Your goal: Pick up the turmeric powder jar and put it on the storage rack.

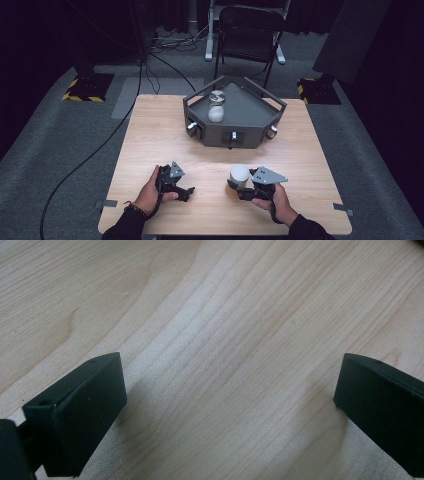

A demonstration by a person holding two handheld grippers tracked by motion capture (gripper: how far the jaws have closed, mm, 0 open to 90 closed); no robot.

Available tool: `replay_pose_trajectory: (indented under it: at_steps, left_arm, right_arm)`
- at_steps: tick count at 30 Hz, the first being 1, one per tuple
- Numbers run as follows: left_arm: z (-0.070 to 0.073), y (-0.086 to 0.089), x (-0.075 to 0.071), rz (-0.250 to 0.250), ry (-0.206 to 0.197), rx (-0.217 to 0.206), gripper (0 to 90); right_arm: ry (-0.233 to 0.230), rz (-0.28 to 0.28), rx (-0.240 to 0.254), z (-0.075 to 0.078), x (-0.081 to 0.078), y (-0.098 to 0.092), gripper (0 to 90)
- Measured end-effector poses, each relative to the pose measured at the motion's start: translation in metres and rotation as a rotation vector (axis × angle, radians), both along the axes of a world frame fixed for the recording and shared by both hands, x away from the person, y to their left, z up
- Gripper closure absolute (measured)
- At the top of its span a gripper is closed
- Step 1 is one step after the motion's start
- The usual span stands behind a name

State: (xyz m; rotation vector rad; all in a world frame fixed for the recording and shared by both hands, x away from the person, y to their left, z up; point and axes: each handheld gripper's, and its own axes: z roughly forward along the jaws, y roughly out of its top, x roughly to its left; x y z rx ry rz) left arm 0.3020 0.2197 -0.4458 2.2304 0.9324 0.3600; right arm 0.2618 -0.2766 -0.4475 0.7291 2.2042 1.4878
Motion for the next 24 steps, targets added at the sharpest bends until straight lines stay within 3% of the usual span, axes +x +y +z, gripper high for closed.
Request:
replay_pose_trajectory:
  at_steps: [10, 13, 24]
  left_arm:
    - [0.0, 0.0, 0.0, 0.0, 0.0, 0.0, 0.0]
    - [0.0, 0.0, 0.0, 0.001, 0.0, -0.001, 0.0]
    - [0.0, 0.0, 0.0, 0.001, 0.0, -0.001, 0.0]
  right_arm:
    - [-0.016, -0.024, 0.016, 0.009, -0.002, -0.004, 33.2]
    - [0.0, -0.031, 0.024, 0.017, 0.0, -0.007, 33.2]
    - [-0.032, -0.082, 0.044, 0.032, -0.002, -0.01, 33.2]
